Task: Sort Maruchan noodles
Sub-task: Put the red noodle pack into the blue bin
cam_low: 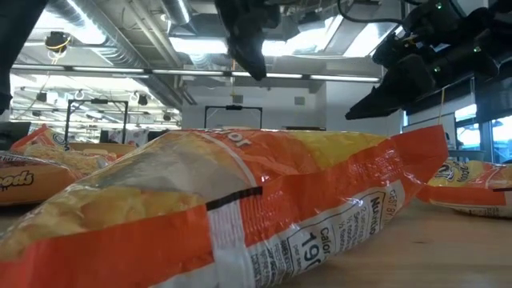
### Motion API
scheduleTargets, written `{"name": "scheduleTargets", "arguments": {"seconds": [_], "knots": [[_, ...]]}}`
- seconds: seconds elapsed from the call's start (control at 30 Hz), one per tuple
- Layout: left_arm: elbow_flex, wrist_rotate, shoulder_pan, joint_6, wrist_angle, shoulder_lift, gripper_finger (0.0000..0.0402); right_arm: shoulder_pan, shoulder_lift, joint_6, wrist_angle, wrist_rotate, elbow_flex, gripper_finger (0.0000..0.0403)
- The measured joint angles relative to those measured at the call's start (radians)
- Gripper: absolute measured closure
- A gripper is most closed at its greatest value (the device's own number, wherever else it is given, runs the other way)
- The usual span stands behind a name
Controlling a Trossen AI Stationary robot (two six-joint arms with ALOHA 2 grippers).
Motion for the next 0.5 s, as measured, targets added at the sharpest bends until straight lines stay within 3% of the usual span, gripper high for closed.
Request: {"name": "scheduleTargets", "arguments": {"seconds": [0.17, 0.5], "knots": [[-0.135, 0.044, -0.125, -0.077, 0.015, -0.014, 0.0204, 0.025, 0.046, 0.035, 0.023, -0.023, 0.0, 0.0153], [-0.51, 0.069, -0.349, -0.172, 0.357, -0.114, 0.0204, 0.21, 0.174, 0.181, 0.143, 0.048, 0.002, 0.0153]]}}
